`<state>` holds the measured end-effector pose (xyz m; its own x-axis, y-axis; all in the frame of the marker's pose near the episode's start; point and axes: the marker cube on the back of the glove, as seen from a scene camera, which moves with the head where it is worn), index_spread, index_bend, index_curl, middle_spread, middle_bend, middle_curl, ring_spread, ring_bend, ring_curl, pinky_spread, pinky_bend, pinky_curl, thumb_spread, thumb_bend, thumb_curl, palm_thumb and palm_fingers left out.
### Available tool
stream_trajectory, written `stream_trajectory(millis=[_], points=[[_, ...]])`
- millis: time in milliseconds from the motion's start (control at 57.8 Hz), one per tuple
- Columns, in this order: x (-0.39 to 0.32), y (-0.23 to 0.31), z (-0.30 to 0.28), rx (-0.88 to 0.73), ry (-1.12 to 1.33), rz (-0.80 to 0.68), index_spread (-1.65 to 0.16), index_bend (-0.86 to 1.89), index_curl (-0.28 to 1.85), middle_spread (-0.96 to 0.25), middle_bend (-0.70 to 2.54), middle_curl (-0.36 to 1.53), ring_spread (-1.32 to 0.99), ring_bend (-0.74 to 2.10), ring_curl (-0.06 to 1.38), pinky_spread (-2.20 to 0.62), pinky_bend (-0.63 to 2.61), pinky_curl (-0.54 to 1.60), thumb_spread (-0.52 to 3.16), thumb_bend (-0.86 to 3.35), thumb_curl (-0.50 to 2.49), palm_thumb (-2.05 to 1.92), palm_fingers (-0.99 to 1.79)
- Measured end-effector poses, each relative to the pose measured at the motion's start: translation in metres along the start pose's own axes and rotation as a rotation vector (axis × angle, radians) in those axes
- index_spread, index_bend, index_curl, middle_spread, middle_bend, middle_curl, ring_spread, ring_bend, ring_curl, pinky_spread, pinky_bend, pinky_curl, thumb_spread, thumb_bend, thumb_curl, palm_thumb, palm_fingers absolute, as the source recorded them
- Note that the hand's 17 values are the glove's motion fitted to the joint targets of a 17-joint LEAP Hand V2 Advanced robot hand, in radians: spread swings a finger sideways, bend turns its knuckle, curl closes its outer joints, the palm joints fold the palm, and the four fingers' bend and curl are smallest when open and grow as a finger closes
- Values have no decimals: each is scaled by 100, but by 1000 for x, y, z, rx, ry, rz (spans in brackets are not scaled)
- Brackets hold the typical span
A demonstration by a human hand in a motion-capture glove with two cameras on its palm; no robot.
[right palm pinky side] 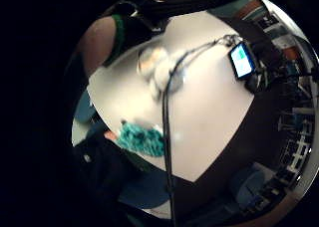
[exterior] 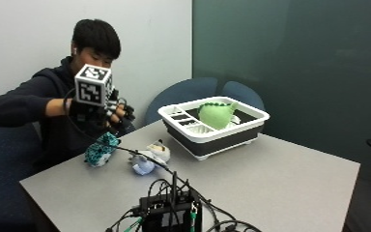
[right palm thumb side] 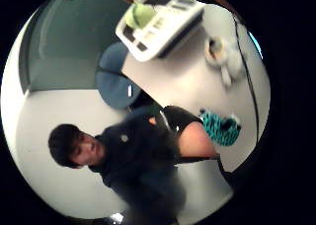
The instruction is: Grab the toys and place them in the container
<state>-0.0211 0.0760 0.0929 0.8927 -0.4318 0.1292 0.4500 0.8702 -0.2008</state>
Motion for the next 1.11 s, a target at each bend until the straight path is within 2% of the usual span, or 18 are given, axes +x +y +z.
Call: stream_trajectory(millis=[121,173,225,277,311,363,398,432,450,519,674,847,968,1055,1107], points=[[13,27,73,-152,80,3,-32,14,41,-5,17,38,-1,27,31,3,89,35,119,-4,39,20,-11],[25,27,99,-142,145,-8,-32,15,40,-5,17,37,-1,23,30,4,87,35,117,-3,38,18,-12],[30,24,123,-66,221,-33,-32,17,41,-6,19,37,0,25,31,5,81,33,115,-3,37,17,-5],[30,19,136,87,270,-70,-32,15,39,-7,28,40,-4,44,34,5,71,30,114,-3,37,17,19],[30,14,137,166,258,-91,-31,10,36,-9,42,43,-12,63,37,2,66,27,115,-2,36,16,48],[29,6,132,228,187,-104,-28,7,31,-12,62,50,-20,88,40,-14,69,25,120,-1,35,17,98],[27,1,128,257,144,-104,-27,12,32,-13,72,54,-22,97,43,-21,73,27,126,2,36,21,119],[25,-4,120,293,125,-100,-26,17,36,-14,80,58,-24,105,49,-24,81,32,130,5,38,27,129],[23,-7,115,317,122,-97,-25,17,36,-14,82,60,-24,108,51,-26,82,33,131,4,37,25,123],[8,-20,78,449,121,-82,-25,29,43,-16,94,66,-26,118,57,-30,93,40,129,13,44,43,135],[-45,-55,-35,683,65,-110,-25,46,56,-17,110,74,-27,131,61,-35,101,47,118,14,53,54,128],[-108,-125,-143,791,-91,-170,-25,59,68,-17,120,78,-26,138,62,-38,107,52,107,11,61,58,121],[-128,-199,-165,863,-91,-37,-26,64,77,-17,124,80,-26,142,61,-38,109,54,101,9,66,59,118],[-130,-246,-155,886,-93,16,-26,65,82,-18,124,80,-26,146,61,-39,110,55,98,5,69,56,114],[-129,-266,-143,849,-98,31,-27,61,84,-18,124,80,-25,148,61,-39,110,56,98,3,70,54,112]])
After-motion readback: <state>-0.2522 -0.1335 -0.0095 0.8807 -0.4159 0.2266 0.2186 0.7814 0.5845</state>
